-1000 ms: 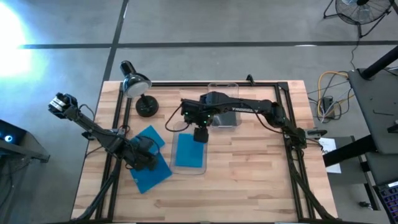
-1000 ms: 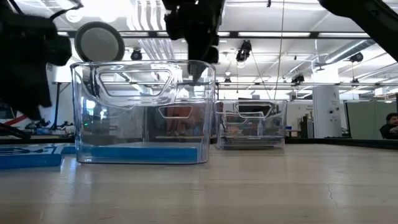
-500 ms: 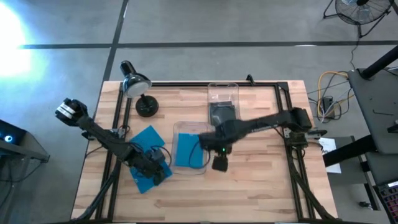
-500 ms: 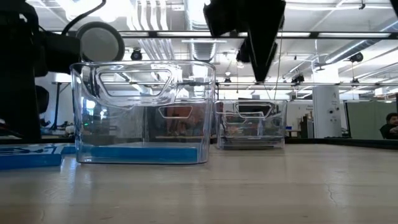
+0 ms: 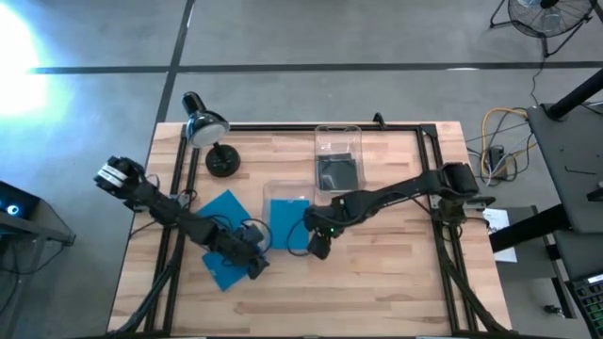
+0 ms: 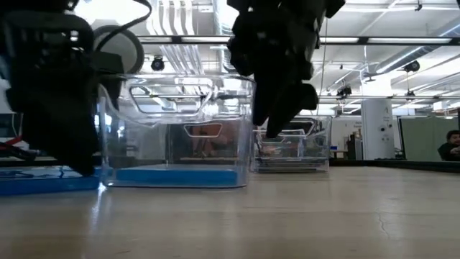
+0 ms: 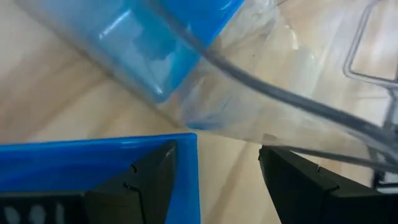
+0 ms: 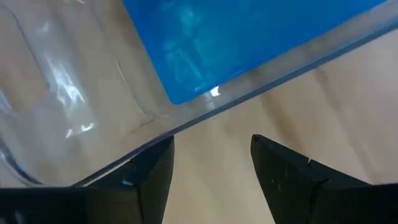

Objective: Pick & place jewel cases by type
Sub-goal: Adjust the left transparent bin on the table, then put the bottom blue CD case into the left transparent bin

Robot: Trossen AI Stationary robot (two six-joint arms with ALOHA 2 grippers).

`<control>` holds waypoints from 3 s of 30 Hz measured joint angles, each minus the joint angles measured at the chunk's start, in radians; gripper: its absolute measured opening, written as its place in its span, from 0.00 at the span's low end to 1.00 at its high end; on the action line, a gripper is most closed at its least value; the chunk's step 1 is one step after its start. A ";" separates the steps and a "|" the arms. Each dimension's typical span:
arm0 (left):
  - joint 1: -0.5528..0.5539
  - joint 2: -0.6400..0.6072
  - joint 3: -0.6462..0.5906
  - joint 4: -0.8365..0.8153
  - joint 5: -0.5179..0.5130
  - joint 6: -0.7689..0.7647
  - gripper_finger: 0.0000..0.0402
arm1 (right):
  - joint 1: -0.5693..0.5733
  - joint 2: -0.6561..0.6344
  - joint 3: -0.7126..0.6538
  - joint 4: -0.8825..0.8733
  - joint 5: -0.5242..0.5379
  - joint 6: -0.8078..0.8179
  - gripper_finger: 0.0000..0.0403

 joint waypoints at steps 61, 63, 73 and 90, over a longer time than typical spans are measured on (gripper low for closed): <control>-0.101 0.126 0.282 -0.697 -0.161 -0.186 0.53 | 0.227 -0.032 -0.325 0.664 0.191 0.810 0.51; -0.101 0.125 0.239 -0.604 -0.131 -0.202 0.53 | 0.227 -0.032 -0.325 0.665 0.191 0.804 0.51; -0.102 0.126 0.190 -0.299 -0.122 -0.296 0.53 | 0.254 -0.032 -0.364 0.663 0.129 0.911 0.51; -0.092 0.188 0.306 -0.090 -0.243 -0.115 0.53 | 0.265 -0.032 -0.398 0.663 0.137 0.953 0.51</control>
